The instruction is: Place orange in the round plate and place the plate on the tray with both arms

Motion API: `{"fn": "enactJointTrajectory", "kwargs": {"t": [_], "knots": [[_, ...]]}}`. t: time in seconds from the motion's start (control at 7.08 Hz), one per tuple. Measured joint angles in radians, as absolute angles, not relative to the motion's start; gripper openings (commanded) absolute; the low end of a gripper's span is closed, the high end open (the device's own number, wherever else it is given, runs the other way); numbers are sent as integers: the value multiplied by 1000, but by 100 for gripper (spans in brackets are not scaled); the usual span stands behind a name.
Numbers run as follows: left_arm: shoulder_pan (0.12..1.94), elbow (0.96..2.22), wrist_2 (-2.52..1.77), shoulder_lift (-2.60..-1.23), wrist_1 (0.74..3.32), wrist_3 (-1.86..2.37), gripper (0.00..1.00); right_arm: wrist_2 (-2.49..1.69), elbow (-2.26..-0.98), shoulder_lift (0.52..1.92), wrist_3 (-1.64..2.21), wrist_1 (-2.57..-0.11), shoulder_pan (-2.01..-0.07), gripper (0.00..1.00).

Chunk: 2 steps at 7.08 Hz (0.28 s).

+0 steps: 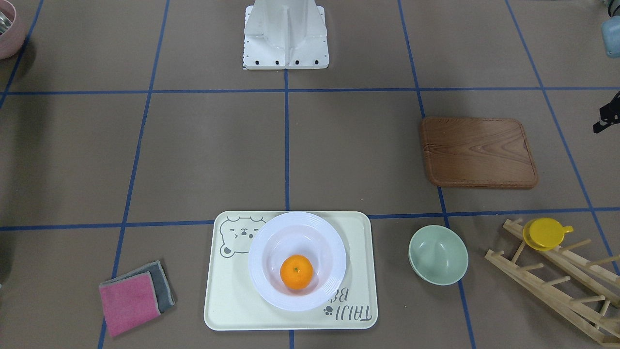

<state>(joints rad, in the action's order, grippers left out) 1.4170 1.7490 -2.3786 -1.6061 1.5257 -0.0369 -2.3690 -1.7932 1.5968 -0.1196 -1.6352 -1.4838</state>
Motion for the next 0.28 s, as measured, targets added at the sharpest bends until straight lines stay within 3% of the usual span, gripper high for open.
{"fn": "enactJointTrajectory", "kwargs": {"t": [0.28], "knots": [[1419,1750,-2348,-1606,1525,-19,100,-2369,-1794,1601,-120,-1635,-1485,100]]}}
